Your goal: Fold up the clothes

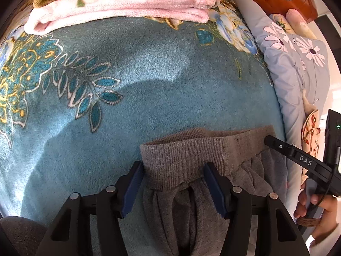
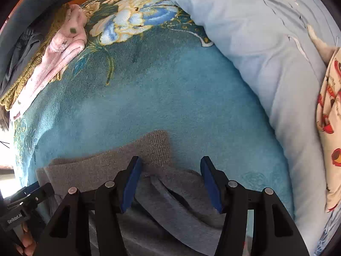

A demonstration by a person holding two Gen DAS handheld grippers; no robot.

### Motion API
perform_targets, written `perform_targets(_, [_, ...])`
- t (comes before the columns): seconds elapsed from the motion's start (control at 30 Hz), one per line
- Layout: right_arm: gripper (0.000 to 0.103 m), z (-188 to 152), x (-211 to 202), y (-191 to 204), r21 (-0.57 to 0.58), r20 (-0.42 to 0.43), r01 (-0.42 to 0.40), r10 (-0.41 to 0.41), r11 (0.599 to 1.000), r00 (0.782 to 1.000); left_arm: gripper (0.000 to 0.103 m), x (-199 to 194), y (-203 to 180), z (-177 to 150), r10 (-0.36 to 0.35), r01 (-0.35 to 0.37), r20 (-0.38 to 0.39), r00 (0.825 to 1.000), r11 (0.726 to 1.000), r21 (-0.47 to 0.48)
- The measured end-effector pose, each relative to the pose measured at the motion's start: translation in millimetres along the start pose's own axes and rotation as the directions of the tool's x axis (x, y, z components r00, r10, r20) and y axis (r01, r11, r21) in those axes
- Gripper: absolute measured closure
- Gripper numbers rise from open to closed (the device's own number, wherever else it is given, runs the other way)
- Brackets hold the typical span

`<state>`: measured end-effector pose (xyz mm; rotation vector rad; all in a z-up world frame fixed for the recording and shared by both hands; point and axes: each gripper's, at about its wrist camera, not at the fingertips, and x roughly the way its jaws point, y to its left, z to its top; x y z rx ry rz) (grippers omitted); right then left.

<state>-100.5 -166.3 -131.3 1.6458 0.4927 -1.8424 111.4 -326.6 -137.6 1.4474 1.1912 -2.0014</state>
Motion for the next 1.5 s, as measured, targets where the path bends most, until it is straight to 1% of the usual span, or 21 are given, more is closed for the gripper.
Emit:
perform_targets(0.03, [0.047,2,5,0,0.007,-0.014,-0.008,0.008,1.000,1.000,0.043,0,1,1,-0.007,0.007,0.003,1.000,1.000,-0.004])
perform_targets(0.1, [0.062,2,11,1,0.011,-0.034,-0.021,0.022,1.000,0.999,0.046,-1,3,2,-0.022,0.022,0.009,1.000,1.000,-0.013])
perform_targets(0.2, [0.083,1,4,11,-0.031,-0.020,0.005,-0.005,0.999,1.000,0.065,-1,3,5,-0.034,0.034,0.017,0.999,0.999,-0.014])
perform_targets(0.27, [0.087,2,-7,20,-0.078,0.002,0.037,-0.037,0.996,0.999,0.075,-1,2,6,-0.045,0.045,0.021,0.999,0.999,-0.009])
perform_targets(0.33, [0.088,10,-25,24,-0.107,0.059,0.073,-0.067,0.992,0.996,0.075,-2,0,6,-0.056,0.056,0.026,0.998,0.998,0.005])
perform_targets(0.43, [0.088,32,-48,12,-0.051,0.137,0.090,-0.082,0.995,0.987,0.075,2,-6,7,-0.084,0.083,0.016,0.996,0.996,0.026])
perform_targets(0.53, [0.088,56,-40,20,-0.038,0.124,0.115,-0.110,0.993,0.986,0.075,2,-5,8,-0.078,0.078,0.014,0.997,0.997,0.028])
perform_targets(0.67, [0.086,60,-26,26,-0.024,0.101,0.173,-0.169,0.985,0.980,0.075,3,4,9,-0.101,0.101,0.000,0.995,0.995,-0.011])
perform_targets(0.7, [0.085,60,-23,27,-0.021,0.095,0.187,-0.184,0.982,0.978,0.075,3,5,9,-0.108,0.108,-0.003,0.994,0.994,-0.013])
perform_targets(0.77, [0.071,62,-16,30,-0.014,0.083,0.216,-0.214,0.976,0.973,0.074,1,5,8,-0.119,0.119,-0.004,0.993,0.993,-0.015])
perform_targets(0.87, [0.057,58,-49,27,-0.013,0.149,0.207,-0.203,0.978,0.968,0.073,-6,1,7,-0.121,0.121,0.011,0.993,0.993,0.009])
perform_targets(1.03, [0.054,7,-140,1,0.048,0.322,0.126,-0.135,0.991,0.937,0.063,-29,-20,-7,-0.092,0.078,0.092,0.992,0.987,0.140])
perform_targets(1.1, [0.051,-37,-167,-26,0.102,0.357,0.084,-0.116,0.991,0.927,0.061,-37,-28,-17,-0.103,0.082,0.103,0.989,0.978,0.190])
perform_targets(1.17, [0.044,-92,-182,-63,0.178,0.361,0.067,-0.129,0.982,0.924,0.060,-41,-35,-28,-0.101,0.076,0.100,0.990,0.970,0.232])
perform_targets(1.2, [0.044,-122,-187,-88,0.232,0.347,0.073,-0.152,0.970,0.926,0.060,-43,-38,-32,-0.095,0.069,0.096,0.991,0.966,0.250])
perform_targets(1.27, [0.044,-199,-190,-133,0.400,0.301,0.075,-0.209,0.913,0.931,0.059,-45,-43,-40,-0.076,0.048,0.089,0.993,0.958,0.283])
perform_targets(1.3, [0.044,-237,-191,-156,0.481,0.274,0.077,-0.233,0.873,0.933,0.058,-46,-45,-43,-0.066,0.038,0.087,0.994,0.955,0.296])
perform_targets(1.33, [0.043,-280,-192,-177,0.575,0.252,0.075,-0.263,0.815,0.931,0.058,-46,-47,-46,-0.058,0.029,0.086,0.995,0.952,0.305])
perform_targets(1.4, [0.043,-365,-195,-214,0.747,0.212,0.050,-0.309,0.663,0.927,0.058,-48,-50,-49,-0.048,0.019,0.085,0.995,0.949,0.314])
perform_targets(1.47, [0.043,-448,-198,-243,0.881,0.175,0.004,-0.335,0.473,0.926,0.057,-48,-50,-52,-0.037,0.010,0.079,0.996,0.950,0.313])
perform_targets(1.5, [0.043,-480,-198,-249,0.917,0.182,-0.035,-0.338,0.397,0.923,0.057,-47,-50,-53,-0.030,0.006,0.074,0.997,0.950,0.311])
